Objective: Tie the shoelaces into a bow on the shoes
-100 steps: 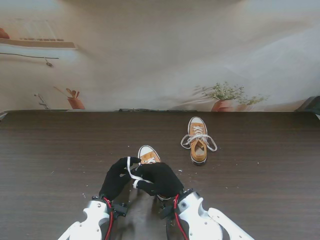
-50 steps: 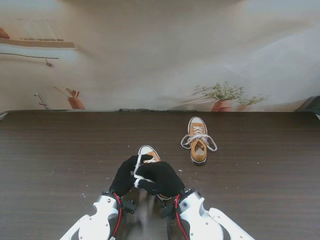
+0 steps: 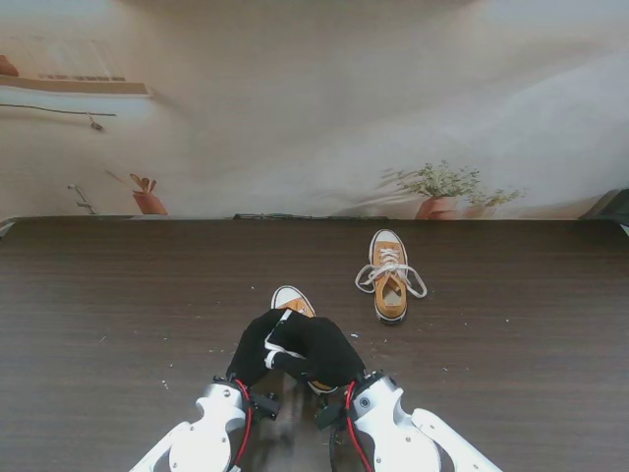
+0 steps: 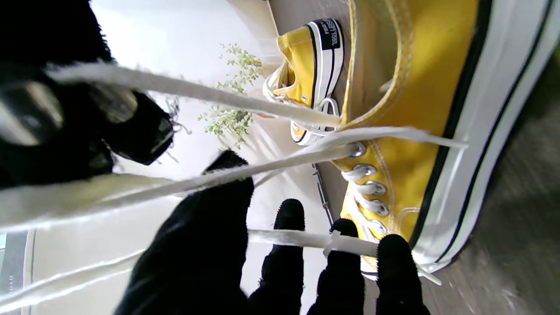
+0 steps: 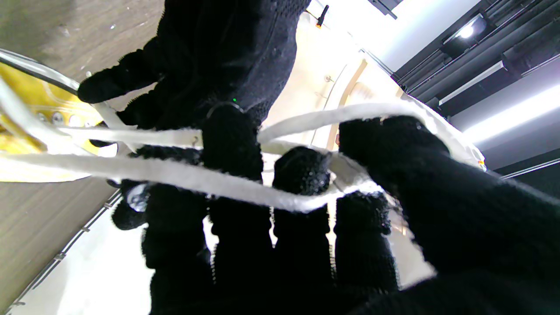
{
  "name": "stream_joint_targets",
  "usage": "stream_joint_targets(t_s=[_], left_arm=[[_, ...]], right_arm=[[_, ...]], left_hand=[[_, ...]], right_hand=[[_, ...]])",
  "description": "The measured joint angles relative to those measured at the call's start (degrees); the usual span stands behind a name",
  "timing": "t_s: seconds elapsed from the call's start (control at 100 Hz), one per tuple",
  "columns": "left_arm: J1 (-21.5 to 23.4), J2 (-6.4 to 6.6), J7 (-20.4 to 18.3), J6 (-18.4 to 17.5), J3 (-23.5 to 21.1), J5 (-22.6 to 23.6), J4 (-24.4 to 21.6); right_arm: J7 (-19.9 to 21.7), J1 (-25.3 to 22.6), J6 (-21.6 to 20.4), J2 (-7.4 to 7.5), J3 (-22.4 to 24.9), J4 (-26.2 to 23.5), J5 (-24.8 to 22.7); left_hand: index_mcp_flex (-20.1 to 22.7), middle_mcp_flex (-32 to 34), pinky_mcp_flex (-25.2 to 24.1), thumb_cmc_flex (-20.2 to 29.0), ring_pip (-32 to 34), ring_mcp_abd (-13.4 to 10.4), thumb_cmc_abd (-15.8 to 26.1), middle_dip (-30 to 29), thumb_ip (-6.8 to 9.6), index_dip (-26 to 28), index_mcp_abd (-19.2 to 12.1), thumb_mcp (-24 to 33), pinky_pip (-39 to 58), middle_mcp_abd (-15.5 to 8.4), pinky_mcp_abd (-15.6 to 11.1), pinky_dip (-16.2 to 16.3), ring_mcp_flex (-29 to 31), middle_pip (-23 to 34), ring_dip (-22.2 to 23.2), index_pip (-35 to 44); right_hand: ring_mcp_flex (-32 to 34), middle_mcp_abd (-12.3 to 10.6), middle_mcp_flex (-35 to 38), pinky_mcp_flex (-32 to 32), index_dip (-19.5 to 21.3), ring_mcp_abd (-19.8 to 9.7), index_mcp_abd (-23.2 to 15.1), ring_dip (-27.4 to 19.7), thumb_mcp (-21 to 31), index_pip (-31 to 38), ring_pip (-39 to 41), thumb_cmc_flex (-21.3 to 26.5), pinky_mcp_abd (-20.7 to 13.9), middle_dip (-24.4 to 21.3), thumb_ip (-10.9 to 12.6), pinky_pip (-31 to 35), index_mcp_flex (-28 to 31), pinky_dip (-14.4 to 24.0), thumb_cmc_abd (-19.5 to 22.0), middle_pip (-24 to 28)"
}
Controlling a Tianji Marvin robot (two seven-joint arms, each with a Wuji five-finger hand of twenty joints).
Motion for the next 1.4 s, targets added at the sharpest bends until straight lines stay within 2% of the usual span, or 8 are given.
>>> stream_joint_targets(t_s=[0.06, 0.14, 0.34, 0.5, 0.62, 0.96, 1.31, 1.4], left_arm=[[0.17, -0.15, 0.23, 0.30, -0.15, 0.10, -0.14], [0.55, -0.24, 0.26, 0.39, -0.56, 0.15, -0.42], [1.75, -0.25, 0.29, -0.16, -1.95, -0.05, -1.07], [3.23, -0.31, 1.67, -0.60, -3.56, 1.26, -1.76], [4.30, -0.30, 1.92, -0.84, -4.89, 1.75, -2.20], [5.64, -0.15, 2.33, -1.18, -6.67, 1.38, -3.26], [6.38, -0.26, 3.33, -2.08, -8.18, 0.94, -3.77], [6.78, -0.33, 3.64, -2.40, -8.74, 0.61, -3.99]], right_arm=[[0.00, 0.00, -0.04, 0.00, -0.01, 0.01, 0.00], [-0.01, -0.01, -0.05, 0.00, -0.06, 0.01, 0.04], [0.06, -0.06, -0.07, -0.01, -0.29, 0.04, 0.50], [1.59, -0.76, -0.12, 0.03, 0.02, -0.39, 2.34], [4.67, -1.74, 0.77, 0.32, 0.78, -1.75, 5.11], [12.77, -3.14, 6.96, 1.74, 2.55, -6.18, 12.10], [12.54, -2.97, 7.88, 1.96, 3.57, -5.99, 10.39], [14.37, -2.90, 8.80, 2.18, 4.13, -5.94, 9.94]], left_hand=[[-0.03, 0.00, 0.00, 0.06, 0.01, 0.00, 0.58, 0.00, 0.00, 1.54, 0.00, -0.83, 0.22, 0.00, 0.01, 0.00, 0.00, 0.00, 0.00, 4.90], [-1.72, 0.00, 0.00, 0.77, 0.02, 0.01, 1.67, 0.00, 0.00, 7.59, 0.00, -2.81, 0.47, 0.00, 0.01, 0.00, 0.00, 0.00, 0.00, 10.52], [-2.53, -0.02, 0.00, 1.57, 0.03, 0.26, 2.42, 0.00, -0.21, 14.68, 0.01, -4.66, 0.55, 0.04, 0.04, 0.00, 0.00, 0.00, 0.00, 11.27], [-1.52, 1.32, 0.00, 1.58, 0.03, 0.72, 2.08, 0.00, -0.13, 14.73, 0.07, -4.64, 0.56, 0.20, 0.15, 0.00, 0.01, 0.12, 0.00, 9.61], [-0.73, 1.94, 0.01, 1.02, 0.03, 1.20, 0.66, -0.01, -0.26, 14.23, 0.90, -1.51, 0.56, 0.37, 0.18, 0.00, 0.01, 0.44, 0.00, 9.00], [-0.70, 1.98, 0.04, 0.99, 0.03, 1.22, 0.61, -0.03, -0.27, 14.04, 1.46, -0.64, 0.56, 0.57, 0.20, 0.00, 0.02, 0.46, 0.00, 8.97], [-0.70, 1.98, 0.48, 0.98, 0.03, 1.22, 0.61, -0.03, -0.28, 14.03, 1.51, -0.64, 0.56, 0.57, 0.23, 0.00, 0.02, 0.50, 0.00, 8.96], [-0.70, 1.98, 0.49, 0.98, 0.03, 1.22, 0.61, -0.03, -0.28, 14.03, 1.51, -0.64, 0.56, 0.57, 0.23, 0.00, 0.02, 0.50, 0.00, 8.96]], right_hand=[[0.00, 0.00, 0.00, 0.00, 0.00, 0.00, 0.00, 0.00, 0.00, 0.00, 0.00, 0.00, 0.00, 0.00, 0.00, 0.01, 0.00, 0.00, 0.00, 0.00], [0.00, 0.00, 0.00, 0.00, 0.00, 0.00, 0.00, 0.00, 0.00, 0.00, 0.00, 0.00, 0.01, 0.00, 0.00, 0.01, 0.00, 0.00, 0.00, 0.00], [-0.07, 0.25, 0.00, -0.61, -0.04, 0.01, 0.00, 0.00, 0.00, -0.02, 0.00, 0.00, 0.01, -0.56, 0.00, -0.04, 0.00, 0.01, 0.00, 0.00], [-1.62, 1.28, -1.32, -3.10, -1.33, 0.75, -0.61, -0.49, 0.01, -0.65, -1.87, 0.00, 0.03, -1.31, 0.00, -1.16, -1.60, -0.05, 0.61, -1.64], [-4.43, 2.13, -4.49, -5.72, -2.15, 1.10, -0.86, -0.59, 0.21, -1.97, -3.72, 0.57, 0.04, -2.62, 0.03, -3.05, -4.09, -0.55, 1.34, -3.65], [-15.61, 2.55, -19.15, -15.14, -1.93, 1.33, -1.99, -0.73, 1.22, -11.73, -7.88, 0.74, -0.96, -5.49, 0.66, -8.39, -15.70, -1.07, 0.70, -5.10], [-18.92, 2.44, -23.64, -17.56, -0.49, 0.80, -2.59, -0.73, 0.84, -15.48, -9.39, 0.80, -1.45, -7.50, 0.66, -10.33, -22.58, -1.29, 0.18, -6.49], [-20.24, 1.95, -26.71, -18.87, -0.46, 0.21, -3.52, -1.16, 1.14, -17.42, -10.83, 0.78, -2.19, -8.93, 0.87, -12.15, -26.33, -1.53, 0.15, -8.09]])
